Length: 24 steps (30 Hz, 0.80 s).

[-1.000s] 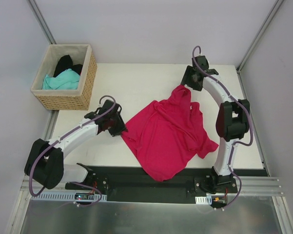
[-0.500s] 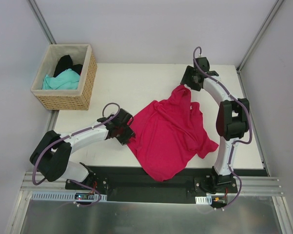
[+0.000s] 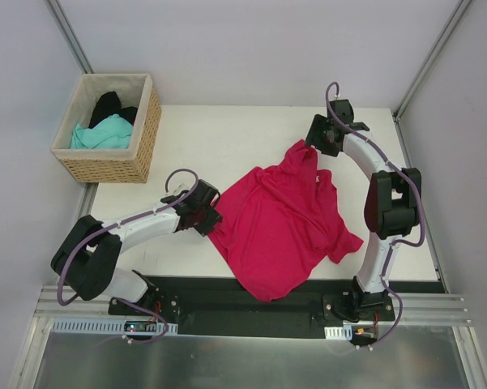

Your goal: Fold and stack the t-shirts

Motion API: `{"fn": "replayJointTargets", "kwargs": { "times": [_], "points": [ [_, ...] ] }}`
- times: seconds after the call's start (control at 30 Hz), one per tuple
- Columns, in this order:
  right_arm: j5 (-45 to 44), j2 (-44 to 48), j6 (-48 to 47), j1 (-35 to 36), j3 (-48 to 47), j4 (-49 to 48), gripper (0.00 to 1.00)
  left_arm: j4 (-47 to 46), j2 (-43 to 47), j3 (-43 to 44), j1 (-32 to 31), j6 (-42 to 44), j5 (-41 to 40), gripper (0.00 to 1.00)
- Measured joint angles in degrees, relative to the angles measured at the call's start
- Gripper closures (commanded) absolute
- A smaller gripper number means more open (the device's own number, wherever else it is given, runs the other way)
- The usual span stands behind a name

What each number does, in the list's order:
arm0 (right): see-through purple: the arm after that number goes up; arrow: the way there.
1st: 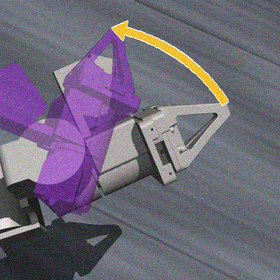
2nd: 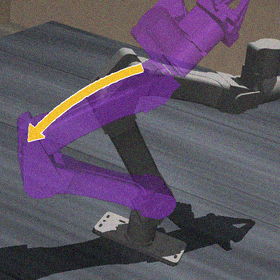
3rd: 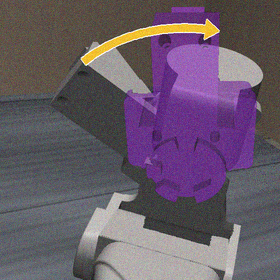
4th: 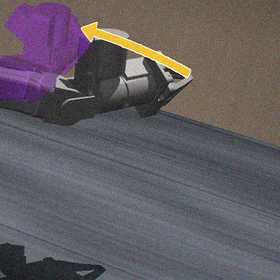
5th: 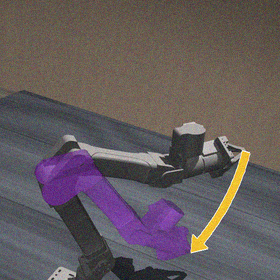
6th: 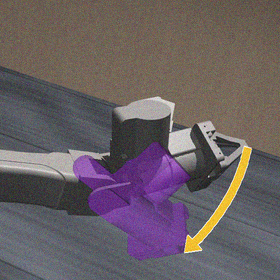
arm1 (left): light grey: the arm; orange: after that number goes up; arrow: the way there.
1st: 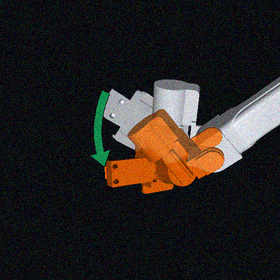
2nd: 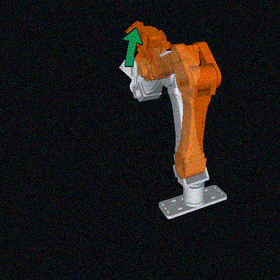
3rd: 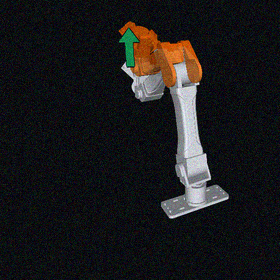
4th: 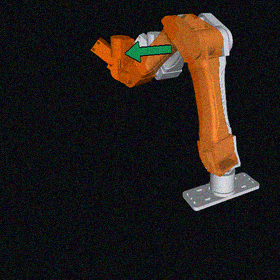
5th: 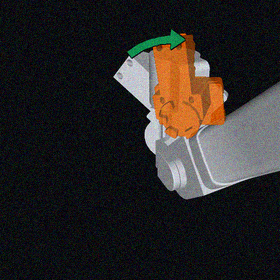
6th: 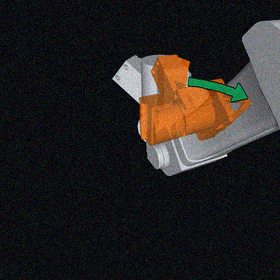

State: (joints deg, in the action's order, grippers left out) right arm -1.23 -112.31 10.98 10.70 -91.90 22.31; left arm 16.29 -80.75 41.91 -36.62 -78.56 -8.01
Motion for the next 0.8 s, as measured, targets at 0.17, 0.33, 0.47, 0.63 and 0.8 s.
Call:
{"fn": "replayJointTargets", "kwargs": {
  "times": [0.17,0.33,0.47,0.63,0.8],
  "points": [
    [0.20,0.07,-0.02,0.00,0.24,-0.04,0.34,-0.68,0.04,-1.73,-0.02,0.13,0.11,0.57],
    [0.22,0.07,-0.02,0.00,1.01,0.04,0.33,-0.57,2.84,-4.66,0.00,0.11,0.17,0.55],
    [0.24,0.09,-0.02,0.00,1.64,-0.02,0.33,-0.57,4.90,-5.73,0.37,0.15,-0.09,0.57],
    [0.22,0.09,-0.02,0.00,2.67,0.11,0.33,-1.09,3.98,-5.03,0.72,1.33,-0.07,0.59],
    [0.20,0.17,-0.04,0.00,2.89,0.22,0.33,-3.04,1.20,-3.89,0.72,1.99,-0.04,0.61]
  ]
}}
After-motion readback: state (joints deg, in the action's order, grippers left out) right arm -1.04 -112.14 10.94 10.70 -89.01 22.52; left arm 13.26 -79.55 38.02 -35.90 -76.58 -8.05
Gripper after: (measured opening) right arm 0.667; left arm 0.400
